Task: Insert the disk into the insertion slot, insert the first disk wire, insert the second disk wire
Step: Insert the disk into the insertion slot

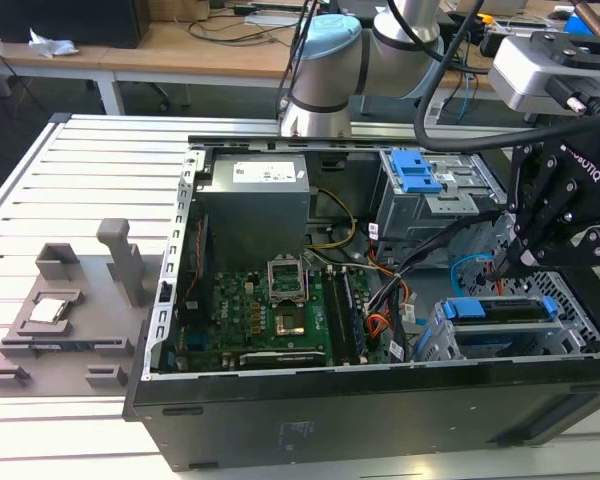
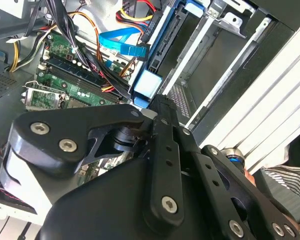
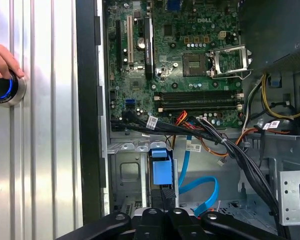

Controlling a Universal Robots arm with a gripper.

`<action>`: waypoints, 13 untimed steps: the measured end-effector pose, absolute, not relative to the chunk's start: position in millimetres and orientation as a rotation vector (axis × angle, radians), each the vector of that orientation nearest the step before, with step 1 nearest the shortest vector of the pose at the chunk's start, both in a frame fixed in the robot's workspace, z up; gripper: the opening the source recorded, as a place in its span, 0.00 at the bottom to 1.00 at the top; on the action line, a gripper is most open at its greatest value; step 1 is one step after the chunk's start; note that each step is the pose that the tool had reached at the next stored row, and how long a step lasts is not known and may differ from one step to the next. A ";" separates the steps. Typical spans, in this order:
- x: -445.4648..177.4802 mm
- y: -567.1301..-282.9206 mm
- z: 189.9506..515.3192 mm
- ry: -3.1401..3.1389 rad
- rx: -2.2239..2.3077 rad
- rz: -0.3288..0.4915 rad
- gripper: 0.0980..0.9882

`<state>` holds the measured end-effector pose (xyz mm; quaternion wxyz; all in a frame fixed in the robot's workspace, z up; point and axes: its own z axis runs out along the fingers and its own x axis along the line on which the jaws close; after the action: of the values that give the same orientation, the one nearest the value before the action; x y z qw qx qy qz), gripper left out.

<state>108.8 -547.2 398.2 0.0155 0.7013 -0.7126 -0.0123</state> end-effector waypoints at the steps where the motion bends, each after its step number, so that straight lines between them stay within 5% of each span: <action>1: 108.8 -547.1 397.7 -2.217 2.182 -0.039 0.01; 13: 109.9 -547.2 386.5 -2.217 2.182 -0.039 0.01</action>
<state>109.9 -547.2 386.5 0.0156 0.7013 -0.7126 -0.0124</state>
